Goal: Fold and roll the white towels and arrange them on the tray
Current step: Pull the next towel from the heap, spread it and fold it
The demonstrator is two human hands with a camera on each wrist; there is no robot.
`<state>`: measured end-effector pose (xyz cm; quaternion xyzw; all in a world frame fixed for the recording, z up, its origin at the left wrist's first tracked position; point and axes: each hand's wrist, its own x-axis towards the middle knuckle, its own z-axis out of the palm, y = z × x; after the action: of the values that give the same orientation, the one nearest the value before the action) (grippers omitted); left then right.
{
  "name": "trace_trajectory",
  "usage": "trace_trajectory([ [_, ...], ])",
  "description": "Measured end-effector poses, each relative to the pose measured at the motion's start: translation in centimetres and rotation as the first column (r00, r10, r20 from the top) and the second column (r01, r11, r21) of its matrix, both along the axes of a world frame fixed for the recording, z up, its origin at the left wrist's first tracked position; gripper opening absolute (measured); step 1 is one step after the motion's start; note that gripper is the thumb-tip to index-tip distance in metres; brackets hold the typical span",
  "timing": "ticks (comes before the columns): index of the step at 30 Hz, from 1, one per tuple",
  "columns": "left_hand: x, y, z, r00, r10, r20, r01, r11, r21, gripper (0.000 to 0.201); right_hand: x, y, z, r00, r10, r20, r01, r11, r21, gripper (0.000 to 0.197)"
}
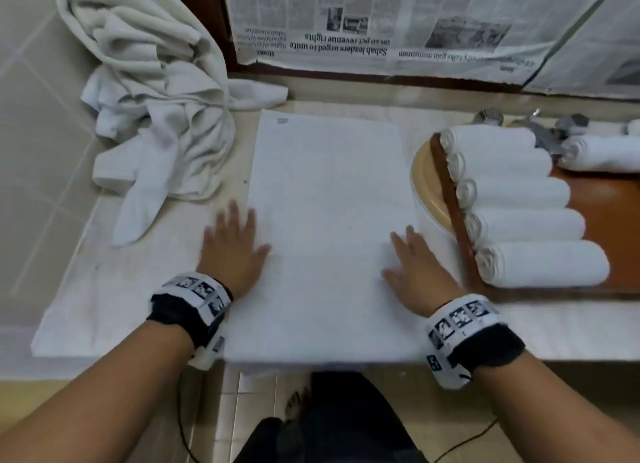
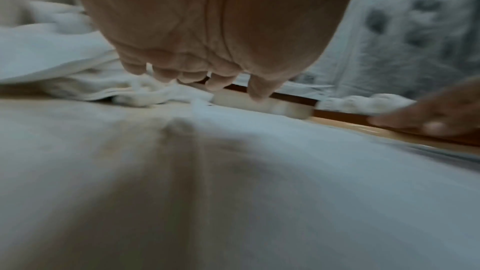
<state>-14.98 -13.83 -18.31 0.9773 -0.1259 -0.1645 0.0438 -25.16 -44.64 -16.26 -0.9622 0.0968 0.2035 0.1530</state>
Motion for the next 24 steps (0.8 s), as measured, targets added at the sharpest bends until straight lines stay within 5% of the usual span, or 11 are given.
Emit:
trace_trajectory([
  [3, -6.3, -2.1, -0.4, 0.903, -0.383, -0.196, 0.358, 0.921, -0.151, 0.089, -5.6, 3.4, -1.2, 0.971, 0.235, -0.047, -0.233, 0.972, 0.04, 0.078],
  [4, -7.7, -1.8, -1.1, 0.869, -0.415, -0.27, 0.391, 0.91, -0.14, 0.096, -7.2, 3.5, -1.9, 0.963, 0.252, -0.092, -0.251, 0.968, 0.028, 0.078],
  [10, -9.4, 3.1, -2.3, 0.984, 0.12, -0.129, -0.116, 0.993, 0.035, 0.073, -11.7, 0.6, -2.7, 0.97, -0.234, -0.064, 0.231, 0.971, -0.054, 0.075],
  [13, -11.6, 0.2, -1.8, 0.996, -0.078, 0.047, 0.084, 0.984, -0.16, 0.077, -12.0, 3.7, -1.7, 0.997, -0.064, 0.034, 0.065, 0.998, -0.014, 0.076],
  [16, -14.2, -2.5, -2.7, 0.94, -0.338, -0.041, 0.318, 0.914, -0.254, 0.078, -12.2, 6.1, -2.3, 0.979, 0.2, 0.035, -0.202, 0.978, 0.052, 0.072],
  [20, -13.6, 0.4, -4.0, 0.995, -0.033, -0.098, 0.032, 0.999, -0.015, 0.079, -12.6, 2.4, -3.4, 0.994, 0.105, -0.025, -0.106, 0.994, -0.031, 0.071],
  [24, -12.8, 0.9, -2.1, 0.98, 0.195, -0.046, -0.193, 0.98, 0.038, 0.073, -12.5, 0.0, -2.9, 0.994, -0.094, -0.05, 0.089, 0.991, -0.097, 0.074],
])
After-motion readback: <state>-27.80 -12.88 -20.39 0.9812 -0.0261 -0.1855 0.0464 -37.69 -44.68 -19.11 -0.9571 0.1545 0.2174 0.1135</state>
